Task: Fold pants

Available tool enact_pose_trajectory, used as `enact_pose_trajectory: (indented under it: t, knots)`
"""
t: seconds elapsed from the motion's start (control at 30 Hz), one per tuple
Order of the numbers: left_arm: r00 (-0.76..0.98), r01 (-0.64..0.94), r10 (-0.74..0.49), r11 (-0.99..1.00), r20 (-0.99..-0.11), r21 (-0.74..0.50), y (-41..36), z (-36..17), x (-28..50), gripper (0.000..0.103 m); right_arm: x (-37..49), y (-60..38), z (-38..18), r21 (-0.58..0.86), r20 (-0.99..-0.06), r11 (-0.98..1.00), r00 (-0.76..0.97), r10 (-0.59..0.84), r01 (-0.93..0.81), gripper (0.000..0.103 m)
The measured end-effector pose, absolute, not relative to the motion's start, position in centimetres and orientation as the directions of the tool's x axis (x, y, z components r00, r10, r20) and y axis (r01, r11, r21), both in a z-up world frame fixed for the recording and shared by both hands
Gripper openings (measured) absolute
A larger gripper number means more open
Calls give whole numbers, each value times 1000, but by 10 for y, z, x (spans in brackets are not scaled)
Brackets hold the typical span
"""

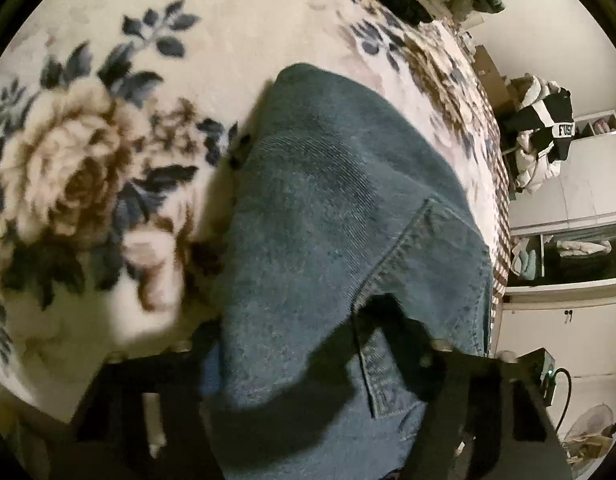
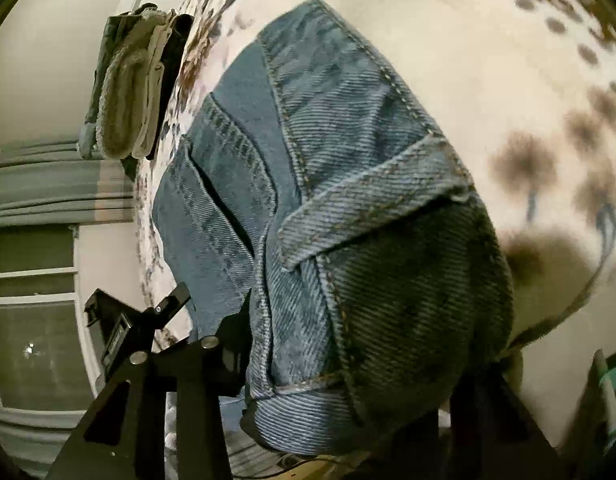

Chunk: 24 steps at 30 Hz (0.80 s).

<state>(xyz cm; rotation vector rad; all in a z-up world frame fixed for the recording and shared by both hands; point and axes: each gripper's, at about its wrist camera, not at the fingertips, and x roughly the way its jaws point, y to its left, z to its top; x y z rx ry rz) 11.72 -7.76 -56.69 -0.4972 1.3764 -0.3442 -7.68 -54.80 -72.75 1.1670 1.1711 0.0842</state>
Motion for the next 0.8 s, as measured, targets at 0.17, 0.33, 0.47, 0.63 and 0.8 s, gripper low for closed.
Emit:
enact_pose_trajectory:
  t: [0.17, 0.33, 0.47, 0.63, 0.8]
  knots:
    - [212, -34, -494, 858, -843, -512, -78, -546, 111, 28, -79, -543, -704, 727, -686, 498, 460, 564, 473, 38]
    - [247, -6, -478, 869, -843, -495, -80, -520, 112, 25, -79, -538, -671, 738, -675, 513, 486, 555, 439, 36]
    - [266, 8, -471, 874, -841, -487, -80, -494, 114, 23, -79, -536, -647, 744, -667, 531, 489, 562, 406, 36]
    - [283, 13, -458, 880, -843, -474, -79, -465, 117, 23, -72, -539, -613, 751, -656, 552, 498, 567, 362, 35]
    - [311, 24, -462, 878, -831, -479, -83, -424, 134, 23, -51, -540, -570, 763, -637, 561, 523, 567, 321, 35]
